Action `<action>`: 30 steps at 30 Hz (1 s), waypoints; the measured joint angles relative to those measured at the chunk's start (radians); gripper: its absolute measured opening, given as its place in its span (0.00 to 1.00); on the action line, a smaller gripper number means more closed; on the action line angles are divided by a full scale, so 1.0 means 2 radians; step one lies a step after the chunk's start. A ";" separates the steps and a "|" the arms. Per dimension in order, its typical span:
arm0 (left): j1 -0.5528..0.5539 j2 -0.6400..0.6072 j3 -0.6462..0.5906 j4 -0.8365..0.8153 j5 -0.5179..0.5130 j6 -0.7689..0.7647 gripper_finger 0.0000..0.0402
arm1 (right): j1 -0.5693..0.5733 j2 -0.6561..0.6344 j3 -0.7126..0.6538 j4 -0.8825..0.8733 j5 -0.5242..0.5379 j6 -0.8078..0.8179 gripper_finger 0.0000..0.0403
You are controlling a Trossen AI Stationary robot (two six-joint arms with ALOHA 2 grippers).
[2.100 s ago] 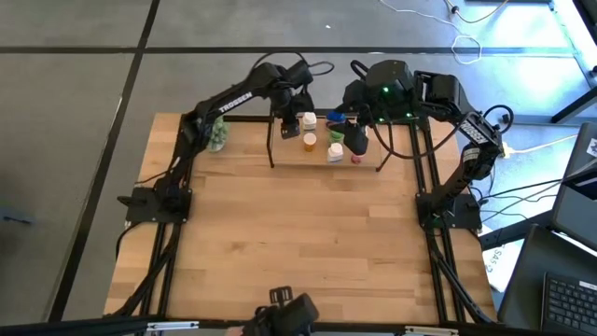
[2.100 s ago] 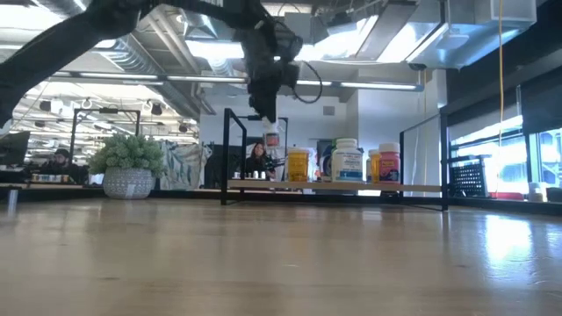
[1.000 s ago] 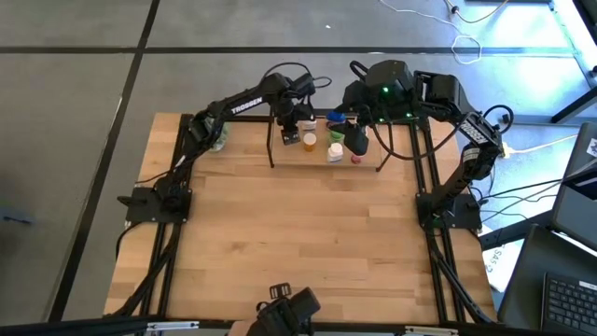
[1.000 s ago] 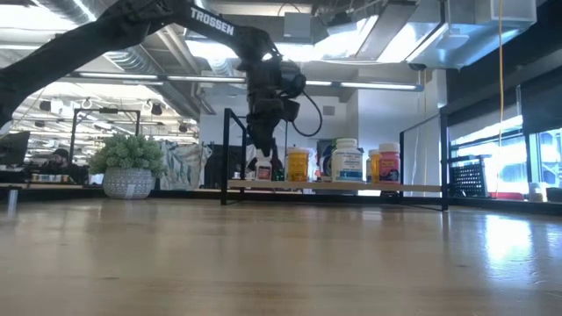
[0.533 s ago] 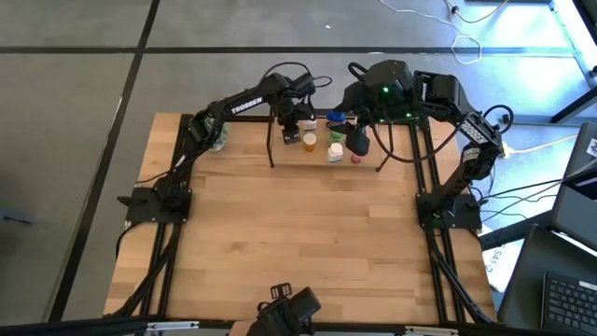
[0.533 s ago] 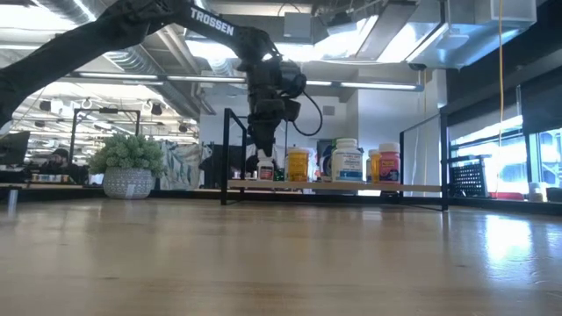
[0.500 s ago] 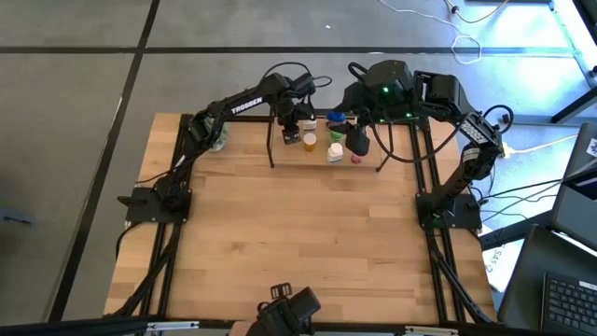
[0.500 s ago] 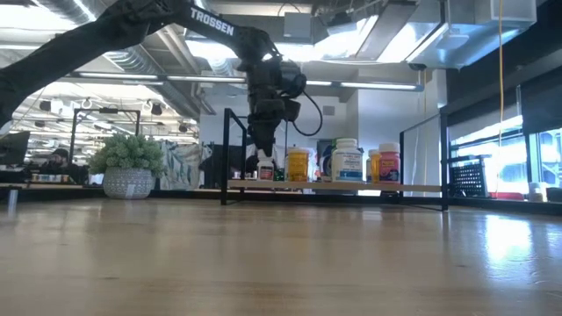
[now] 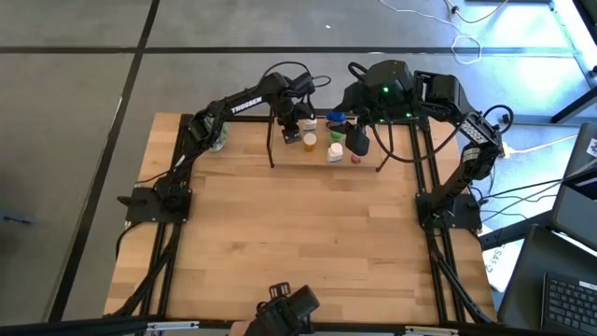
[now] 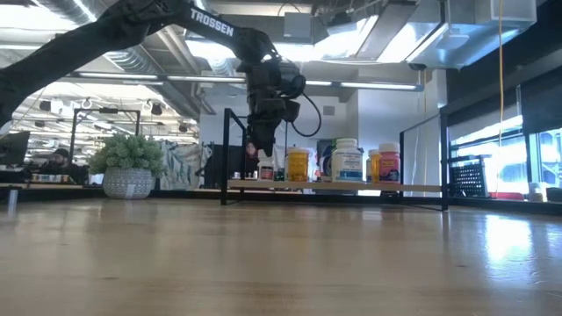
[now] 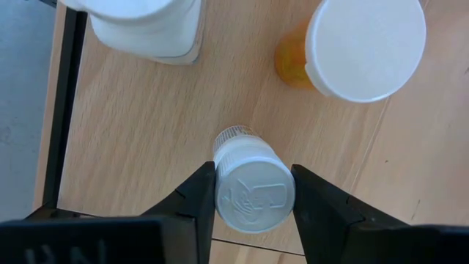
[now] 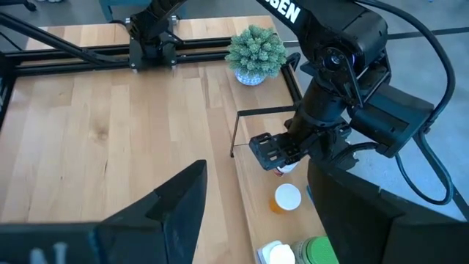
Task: Pick and place medicine bottles onto shelf by color
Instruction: Put the white medicine bottle into the shelf, then return to Home Position
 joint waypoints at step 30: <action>0.000 0.002 0.023 -0.008 -0.015 0.015 0.63 | 0.000 0.000 0.000 0.000 0.000 0.000 0.59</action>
